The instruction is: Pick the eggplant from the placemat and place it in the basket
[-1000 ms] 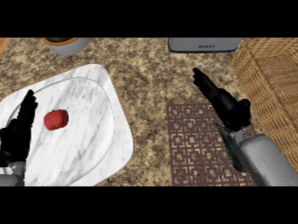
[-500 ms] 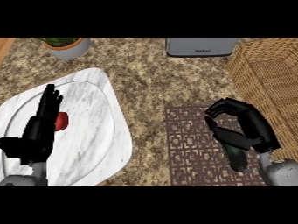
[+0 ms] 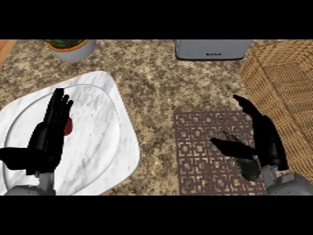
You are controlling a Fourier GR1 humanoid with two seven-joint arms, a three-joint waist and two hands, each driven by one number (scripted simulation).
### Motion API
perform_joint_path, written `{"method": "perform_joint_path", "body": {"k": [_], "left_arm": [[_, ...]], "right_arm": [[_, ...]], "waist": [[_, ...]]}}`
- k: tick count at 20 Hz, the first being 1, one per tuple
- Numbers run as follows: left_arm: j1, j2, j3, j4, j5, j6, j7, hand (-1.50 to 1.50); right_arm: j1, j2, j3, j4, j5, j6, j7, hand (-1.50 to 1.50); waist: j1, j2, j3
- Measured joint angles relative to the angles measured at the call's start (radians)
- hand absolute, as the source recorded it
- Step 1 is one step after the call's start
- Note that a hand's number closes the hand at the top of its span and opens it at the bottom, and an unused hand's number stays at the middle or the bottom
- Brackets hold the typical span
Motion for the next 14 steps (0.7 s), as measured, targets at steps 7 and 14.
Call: {"method": "perform_joint_path", "body": {"k": [7,14], "left_arm": [[0.013,-0.003,-0.013,-0.025,-0.006,0.0,0.006,0.0],[0.005,-0.008,-0.013,-0.033,-0.009,0.001,0.019,0.0]], "right_arm": [[-0.124,-0.224,-0.004,-0.062,0.107,0.289,0.418,-1.5],[-0.262,-0.298,-0.031,-0.162,-0.149,0.594,0.604,-1.5]], "waist": [[0.01,-0.002,-0.003],[0.02,0.005,0.001]]}}
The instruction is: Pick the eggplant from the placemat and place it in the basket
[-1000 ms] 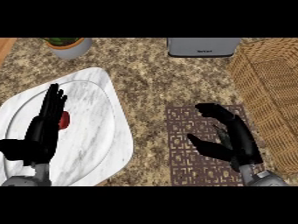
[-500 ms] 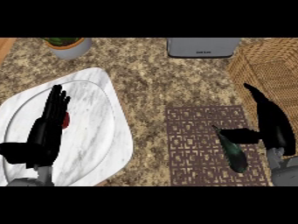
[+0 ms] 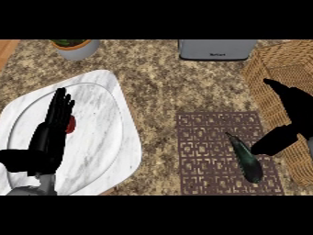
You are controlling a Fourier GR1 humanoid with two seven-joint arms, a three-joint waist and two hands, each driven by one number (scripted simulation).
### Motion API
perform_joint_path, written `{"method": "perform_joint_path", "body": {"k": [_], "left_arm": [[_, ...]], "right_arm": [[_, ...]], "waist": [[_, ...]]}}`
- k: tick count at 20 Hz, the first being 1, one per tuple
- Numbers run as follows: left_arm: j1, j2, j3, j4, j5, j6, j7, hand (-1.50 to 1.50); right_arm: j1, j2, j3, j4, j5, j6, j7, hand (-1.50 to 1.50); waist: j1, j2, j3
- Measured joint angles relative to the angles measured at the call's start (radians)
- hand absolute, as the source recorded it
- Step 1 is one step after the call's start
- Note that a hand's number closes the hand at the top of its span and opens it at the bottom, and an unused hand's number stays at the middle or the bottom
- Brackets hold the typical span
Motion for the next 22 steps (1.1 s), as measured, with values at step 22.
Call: {"method": "perform_joint_path", "body": {"k": [22], "left_arm": [[-0.011,-0.001,0.031,-0.023,0.003,-0.027,0.034,0.0]], "right_arm": [[-0.039,-0.034,0.137,0.064,-0.143,0.028,0.082,-1.5]], "waist": [[-0.003,0.006,0.005]]}}
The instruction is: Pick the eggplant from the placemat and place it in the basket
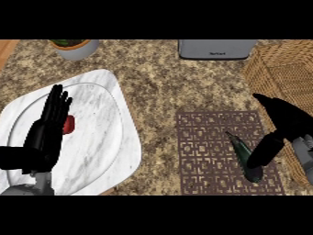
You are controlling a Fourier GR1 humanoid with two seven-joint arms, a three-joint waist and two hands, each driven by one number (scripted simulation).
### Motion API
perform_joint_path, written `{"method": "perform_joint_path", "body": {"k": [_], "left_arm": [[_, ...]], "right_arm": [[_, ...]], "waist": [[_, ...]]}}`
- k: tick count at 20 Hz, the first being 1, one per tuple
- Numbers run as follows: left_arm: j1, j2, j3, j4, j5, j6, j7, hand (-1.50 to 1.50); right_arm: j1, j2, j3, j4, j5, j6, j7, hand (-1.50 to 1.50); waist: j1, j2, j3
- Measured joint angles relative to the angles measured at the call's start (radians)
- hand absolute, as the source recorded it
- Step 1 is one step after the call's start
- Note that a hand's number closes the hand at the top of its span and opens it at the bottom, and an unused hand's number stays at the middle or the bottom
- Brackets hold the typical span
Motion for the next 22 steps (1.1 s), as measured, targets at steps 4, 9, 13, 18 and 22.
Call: {"method": "perform_joint_path", "body": {"k": [4,9,13,18,22], "left_arm": [[-0.002,-0.023,-0.018,-0.014,-0.029,0.021,0.013,0.0],[0.035,-0.016,-0.006,-0.039,-0.021,-0.009,0.005,0.0],[0.041,-0.024,-0.006,-0.043,-0.036,-0.006,0.006,0.0],[0.03,-0.028,0.015,-0.021,-0.028,-0.028,-0.001,0.0],[0.038,-0.048,0.007,-0.016,-0.046,-0.026,-0.013,0.0]], "right_arm": [[0.029,0.057,0.03,0.022,0.063,-0.026,-0.016,-1.5],[0.083,0.076,0.026,-0.003,0.115,-0.033,-0.035,-1.5],[0.103,0.085,0.015,0.015,0.159,-0.031,-0.053,-1.5],[0.111,0.12,0.004,0.064,0.22,-0.03,-0.073,-1.5],[0.143,0.152,-0.004,0.089,0.265,-0.029,-0.091,-1.5]], "waist": [[0.002,0.001,0.0],[0.002,0.001,0.001],[0.002,0.001,0.001],[0.002,0.002,0.001],[0.002,0.002,0.001]]}}
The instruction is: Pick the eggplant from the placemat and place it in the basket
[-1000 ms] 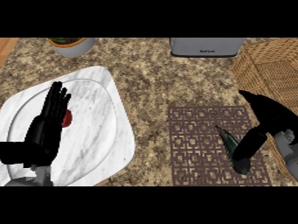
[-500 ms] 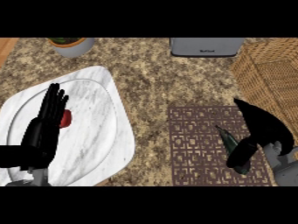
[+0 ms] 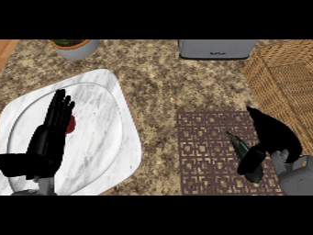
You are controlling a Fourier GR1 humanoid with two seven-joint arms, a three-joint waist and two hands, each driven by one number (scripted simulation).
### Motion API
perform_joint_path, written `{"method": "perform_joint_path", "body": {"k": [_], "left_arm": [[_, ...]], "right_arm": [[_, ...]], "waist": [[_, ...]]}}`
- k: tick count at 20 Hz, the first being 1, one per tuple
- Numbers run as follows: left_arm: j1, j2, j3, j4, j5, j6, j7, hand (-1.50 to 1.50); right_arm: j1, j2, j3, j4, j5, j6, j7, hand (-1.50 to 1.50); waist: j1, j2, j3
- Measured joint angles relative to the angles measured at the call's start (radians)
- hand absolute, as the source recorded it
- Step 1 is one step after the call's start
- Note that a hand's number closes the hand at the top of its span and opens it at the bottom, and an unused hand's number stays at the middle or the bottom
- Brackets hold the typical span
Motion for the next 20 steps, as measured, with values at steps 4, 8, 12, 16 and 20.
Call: {"method": "perform_joint_path", "body": {"k": [4,8,12,16,20], "left_arm": [[0.0,0.004,0.02,0.003,0.005,-0.021,-0.003,0.0],[-0.014,-0.009,0.019,0.001,-0.019,-0.005,0.012,0.0],[-0.017,-0.021,0.026,0.034,-0.027,-0.019,-0.011,0.0],[-0.027,-0.034,0.041,0.051,-0.029,-0.027,-0.019,0.0],[-0.02,-0.037,0.052,0.046,-0.032,-0.045,-0.016,0.0]], "right_arm": [[0.009,0.039,-0.019,0.031,0.034,0.001,-0.012,-1.5],[0.056,0.05,-0.026,0.037,0.06,0.008,-0.031,-1.5],[0.068,0.082,-0.042,0.069,0.085,0.017,-0.041,-1.5],[0.095,0.107,-0.064,0.073,0.113,0.029,-0.056,-1.5],[0.111,0.137,-0.091,0.118,0.147,0.04,-0.089,-1.5]], "waist": [[0.001,0.0,0.0],[-0.001,0.0,0.0],[-0.001,0.0,0.0],[-0.001,0.0,0.0],[0.0,0.0,0.0]]}}
